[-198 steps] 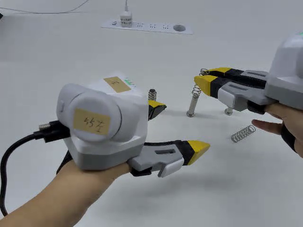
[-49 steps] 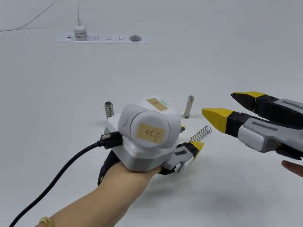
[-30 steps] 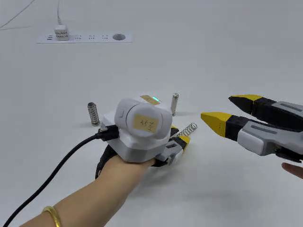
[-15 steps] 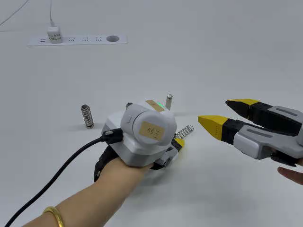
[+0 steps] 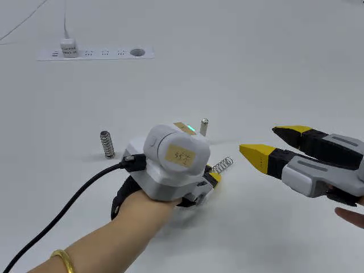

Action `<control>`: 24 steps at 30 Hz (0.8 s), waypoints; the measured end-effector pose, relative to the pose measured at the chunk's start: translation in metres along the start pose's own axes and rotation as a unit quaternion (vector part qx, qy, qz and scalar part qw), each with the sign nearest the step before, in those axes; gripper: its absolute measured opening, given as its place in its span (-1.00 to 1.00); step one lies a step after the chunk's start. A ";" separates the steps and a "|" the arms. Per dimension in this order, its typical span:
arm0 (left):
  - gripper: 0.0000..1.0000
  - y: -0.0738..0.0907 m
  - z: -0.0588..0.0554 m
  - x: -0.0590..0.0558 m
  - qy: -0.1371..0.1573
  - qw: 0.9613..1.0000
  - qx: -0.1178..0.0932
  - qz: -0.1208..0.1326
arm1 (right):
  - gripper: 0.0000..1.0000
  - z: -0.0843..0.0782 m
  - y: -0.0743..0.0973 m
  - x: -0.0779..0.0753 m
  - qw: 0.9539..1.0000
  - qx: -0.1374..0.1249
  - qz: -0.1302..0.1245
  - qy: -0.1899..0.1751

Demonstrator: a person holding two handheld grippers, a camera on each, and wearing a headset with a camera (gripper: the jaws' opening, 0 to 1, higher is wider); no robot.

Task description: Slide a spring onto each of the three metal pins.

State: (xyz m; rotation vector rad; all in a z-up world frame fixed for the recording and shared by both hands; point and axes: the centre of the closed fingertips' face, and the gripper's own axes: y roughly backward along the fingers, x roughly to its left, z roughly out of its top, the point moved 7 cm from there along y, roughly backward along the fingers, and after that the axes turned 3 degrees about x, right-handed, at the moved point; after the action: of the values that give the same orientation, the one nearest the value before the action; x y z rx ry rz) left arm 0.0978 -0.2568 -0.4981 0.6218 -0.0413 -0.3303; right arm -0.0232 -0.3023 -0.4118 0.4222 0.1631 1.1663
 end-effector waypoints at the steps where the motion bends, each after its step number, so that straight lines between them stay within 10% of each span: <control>1: -0.80 0.001 0.000 0.000 0.000 1.000 -0.001 -0.001 | -0.13 0.000 0.000 0.000 1.000 0.000 0.000 0.000; 7: -0.80 0.016 0.005 0.000 0.059 0.997 -0.042 -0.025 | -0.14 0.002 -0.002 0.004 1.000 -0.002 0.009 -0.003; 24: -0.80 0.076 0.011 0.005 0.061 0.991 -0.120 -0.023 | -0.26 0.010 -0.016 0.032 0.995 -0.023 0.075 -0.054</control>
State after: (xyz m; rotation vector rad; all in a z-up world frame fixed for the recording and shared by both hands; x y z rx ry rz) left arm 0.1234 -0.2074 -0.4455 0.4039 0.1289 -0.3361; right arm 0.0067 -0.2812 -0.4062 0.4618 0.0096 1.2879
